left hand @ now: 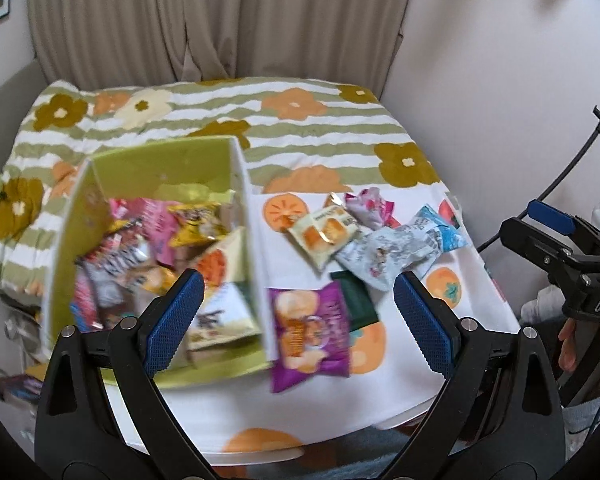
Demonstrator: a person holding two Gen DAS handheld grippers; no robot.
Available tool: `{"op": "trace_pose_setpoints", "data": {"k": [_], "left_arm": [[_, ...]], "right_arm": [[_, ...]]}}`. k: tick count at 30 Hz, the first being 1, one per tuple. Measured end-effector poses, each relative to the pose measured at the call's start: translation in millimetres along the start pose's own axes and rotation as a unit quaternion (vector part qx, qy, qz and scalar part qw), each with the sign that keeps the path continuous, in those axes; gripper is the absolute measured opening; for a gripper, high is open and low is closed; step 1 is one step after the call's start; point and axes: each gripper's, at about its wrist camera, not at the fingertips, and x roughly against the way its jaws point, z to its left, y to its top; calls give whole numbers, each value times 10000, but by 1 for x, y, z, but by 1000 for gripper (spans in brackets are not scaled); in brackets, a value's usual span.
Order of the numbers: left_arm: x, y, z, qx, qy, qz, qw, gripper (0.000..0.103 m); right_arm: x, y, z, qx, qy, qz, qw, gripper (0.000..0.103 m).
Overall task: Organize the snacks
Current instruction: 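Move both tools back over the remaining snack bags, then grasp the purple potato chip bag with the left tool while the right tool grasps the silver printed bag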
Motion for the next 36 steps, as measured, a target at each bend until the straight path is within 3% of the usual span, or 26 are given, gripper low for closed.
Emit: {"op": "trace_pose_setpoints", "data": {"k": [8, 16, 26, 32, 36], "left_arm": [[-43, -31, -52, 159, 757, 178, 9968, 95], [-103, -73, -85, 198, 1563, 535, 9861, 95], [-171, -83, -82, 306, 2587, 977, 9605, 95], [-195, -85, -66, 603, 2735, 1320, 9509, 95], [-196, -89, -64, 651, 2543, 1354, 9554, 95]], "right_arm": [[-31, -8, -43, 540, 359, 350, 9973, 103], [-77, -20, -64, 896, 926, 726, 9890, 103], [-121, -36, -76, 1060, 1211, 1019, 9817, 103], [-130, -42, -76, 1130, 1292, 1087, 9792, 103], [-135, -43, -74, 1194, 1290, 1120, 9781, 103]]}}
